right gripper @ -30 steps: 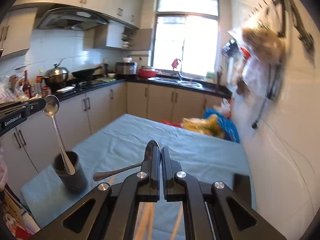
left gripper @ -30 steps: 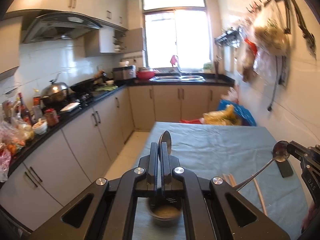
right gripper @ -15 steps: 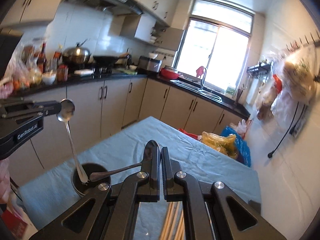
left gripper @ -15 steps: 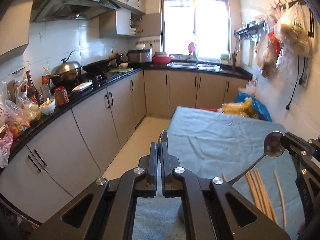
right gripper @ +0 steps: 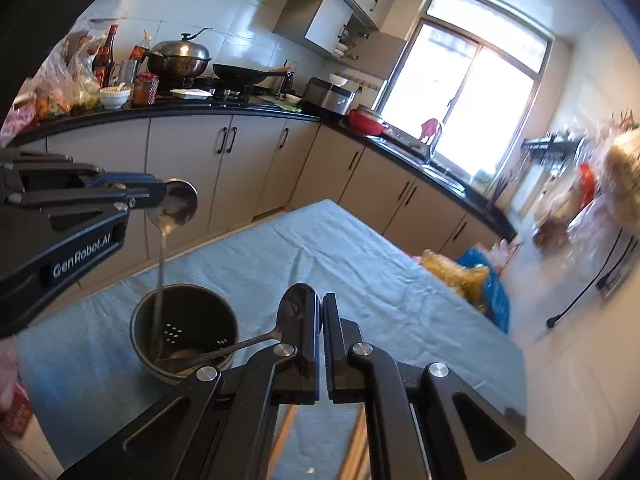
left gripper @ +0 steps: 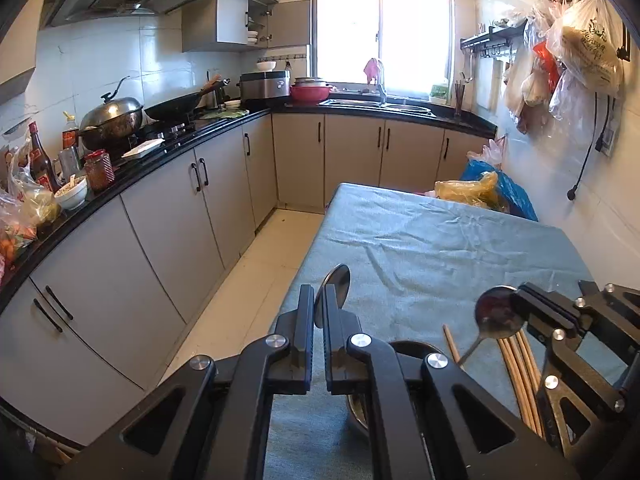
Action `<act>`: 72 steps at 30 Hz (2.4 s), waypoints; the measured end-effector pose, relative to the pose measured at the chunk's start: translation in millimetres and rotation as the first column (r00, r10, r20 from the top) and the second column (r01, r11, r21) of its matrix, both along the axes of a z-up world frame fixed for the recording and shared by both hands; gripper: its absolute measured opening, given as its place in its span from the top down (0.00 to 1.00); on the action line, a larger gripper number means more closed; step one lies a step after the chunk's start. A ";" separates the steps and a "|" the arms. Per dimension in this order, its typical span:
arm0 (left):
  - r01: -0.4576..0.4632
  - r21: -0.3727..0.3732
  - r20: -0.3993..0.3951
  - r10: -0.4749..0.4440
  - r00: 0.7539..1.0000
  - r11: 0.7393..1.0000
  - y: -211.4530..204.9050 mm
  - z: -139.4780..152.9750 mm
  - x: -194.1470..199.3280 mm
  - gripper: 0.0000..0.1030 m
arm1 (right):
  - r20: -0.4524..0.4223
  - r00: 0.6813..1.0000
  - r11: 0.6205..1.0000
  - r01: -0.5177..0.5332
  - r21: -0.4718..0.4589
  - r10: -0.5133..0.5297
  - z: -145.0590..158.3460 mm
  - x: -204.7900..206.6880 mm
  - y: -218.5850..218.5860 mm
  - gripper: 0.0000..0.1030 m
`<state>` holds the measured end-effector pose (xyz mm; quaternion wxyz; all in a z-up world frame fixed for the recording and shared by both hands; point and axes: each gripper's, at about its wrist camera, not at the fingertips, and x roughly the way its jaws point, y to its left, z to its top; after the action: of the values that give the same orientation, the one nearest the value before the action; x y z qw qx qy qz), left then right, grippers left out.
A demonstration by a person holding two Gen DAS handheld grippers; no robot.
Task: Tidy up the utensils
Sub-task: 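Open the right tool to drop its spoon into the holder while the left tool drops its spoon, then grasp a wooden chopstick with the left tool while the right tool grasps another chopstick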
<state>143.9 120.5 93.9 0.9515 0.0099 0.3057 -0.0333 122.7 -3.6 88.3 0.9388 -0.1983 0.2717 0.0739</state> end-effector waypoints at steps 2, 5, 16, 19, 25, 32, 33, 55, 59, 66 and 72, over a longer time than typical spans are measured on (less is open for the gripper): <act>0.000 -0.003 0.007 0.000 1.000 1.000 0.3 0.2 -0.8 0.96 | -0.027 1.000 0.999 0.004 0.044 -0.002 -0.7 3.5 -4.6 0.98; 0.012 -0.018 0.006 -0.011 1.000 1.000 2.9 2.0 0.2 0.96 | -0.056 0.998 0.995 0.005 0.099 0.001 -2.0 6.1 -9.7 0.97; -0.007 -0.072 -0.005 0.007 1.000 0.997 10.8 6.0 -2.2 0.94 | -0.100 0.990 0.888 -0.041 0.459 0.097 12.0 11.4 -40.3 0.95; -0.011 -0.082 -0.004 0.011 1.000 0.997 13.6 9.2 -5.8 0.94 | -0.069 0.993 0.836 -0.038 0.548 0.091 22.1 4.9 -58.5 0.95; 0.031 -0.088 0.014 -0.030 0.999 0.996 6.0 17.8 -25.0 0.94 | -0.025 1.000 0.812 0.001 0.583 0.016 37.2 -25.9 -97.3 0.93; 0.163 -0.057 0.012 -0.162 0.987 0.985 -39.0 23.7 -54.3 0.82 | -0.102 0.990 0.766 0.141 0.628 -0.098 20.3 -50.0 -158.1 0.93; 0.176 -0.049 0.010 -0.176 0.984 0.983 -46.0 24.3 -57.3 0.82 | -0.113 0.988 0.758 0.156 0.634 -0.108 17.8 -52.1 -165.4 0.93; 0.199 0.100 -0.382 -0.147 0.912 0.975 -201.0 -63.1 -4.9 0.63 | -0.291 0.915 0.594 0.402 0.697 -0.279 -53.5 -100.5 -291.0 0.93; 0.122 0.130 -0.479 -0.045 0.876 0.984 -204.7 -87.6 34.8 0.63 | -0.299 0.916 0.593 0.401 0.698 -0.266 -61.3 -107.8 -293.4 0.92; -0.012 0.186 -0.544 0.113 0.831 0.982 -201.5 -106.1 84.5 0.63 | -0.293 0.921 0.587 0.390 0.709 -0.258 -70.1 -121.8 -305.6 0.85; -0.089 0.246 -0.573 0.219 0.790 0.965 -201.8 -125.2 116.7 0.63 | -0.299 0.918 0.567 0.397 0.722 -0.261 -73.7 -126.8 -319.5 0.84</act>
<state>260.6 -81.3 -31.3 0.8005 0.0726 0.5902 0.0751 -4.1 -323.1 14.6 0.9044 0.2820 0.3194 0.0215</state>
